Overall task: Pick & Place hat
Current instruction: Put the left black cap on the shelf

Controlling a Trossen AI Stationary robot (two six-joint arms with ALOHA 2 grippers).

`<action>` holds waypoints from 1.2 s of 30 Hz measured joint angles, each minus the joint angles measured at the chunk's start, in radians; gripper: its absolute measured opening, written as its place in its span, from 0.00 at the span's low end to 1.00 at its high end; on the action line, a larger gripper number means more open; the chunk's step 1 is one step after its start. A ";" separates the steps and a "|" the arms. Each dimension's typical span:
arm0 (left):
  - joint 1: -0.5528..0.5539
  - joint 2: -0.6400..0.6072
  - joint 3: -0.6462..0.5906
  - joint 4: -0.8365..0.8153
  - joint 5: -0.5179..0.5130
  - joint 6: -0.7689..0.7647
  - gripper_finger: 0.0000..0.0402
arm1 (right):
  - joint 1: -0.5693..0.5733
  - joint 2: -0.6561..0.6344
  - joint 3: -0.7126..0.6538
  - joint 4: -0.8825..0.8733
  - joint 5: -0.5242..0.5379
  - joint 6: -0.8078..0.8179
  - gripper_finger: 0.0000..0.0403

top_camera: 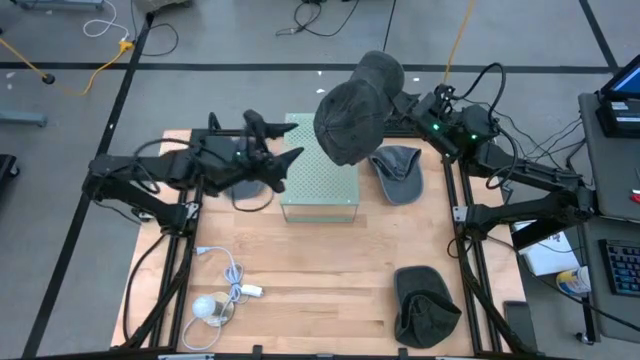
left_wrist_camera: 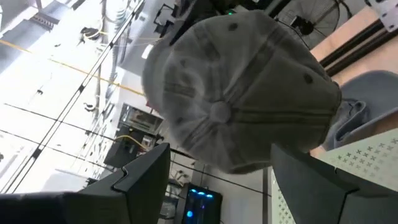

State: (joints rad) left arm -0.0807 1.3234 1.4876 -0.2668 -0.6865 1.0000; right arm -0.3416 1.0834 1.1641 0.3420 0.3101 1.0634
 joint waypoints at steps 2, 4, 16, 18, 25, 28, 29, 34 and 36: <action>0.000 0.026 0.000 0.036 -0.005 0.000 0.69 | 0.000 0.001 0.000 0.006 -0.006 0.000 0.02; 0.002 0.053 0.000 0.074 -0.029 0.013 0.68 | 0.000 0.004 0.000 0.021 -0.025 0.000 0.02; 0.002 0.189 0.000 0.381 -0.141 0.230 0.65 | 0.002 0.006 0.000 0.037 -0.068 0.013 0.02; 0.003 0.191 0.000 0.453 -0.162 0.262 0.65 | 0.002 0.006 0.000 0.032 -0.080 0.027 0.02; 0.028 0.186 0.000 0.531 -0.209 0.311 0.62 | 0.023 0.006 0.000 0.027 -0.103 0.026 0.02; 0.035 0.185 0.000 0.531 -0.210 0.307 0.60 | 0.023 0.006 0.000 0.020 -0.103 0.024 0.02; 0.035 0.185 0.000 0.531 -0.209 0.308 0.60 | 0.023 0.006 0.000 0.011 -0.102 0.024 0.02; 0.034 0.185 0.000 0.531 -0.205 0.302 0.54 | 0.023 0.006 0.000 -0.033 -0.098 0.029 0.02; 0.033 0.185 0.000 0.531 -0.199 0.300 0.51 | 0.023 0.006 0.000 -0.032 -0.098 0.029 0.02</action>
State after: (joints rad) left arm -0.0475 1.5085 1.4876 0.2639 -0.8856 1.3003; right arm -0.3191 1.0891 1.1641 0.3103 0.2123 1.0920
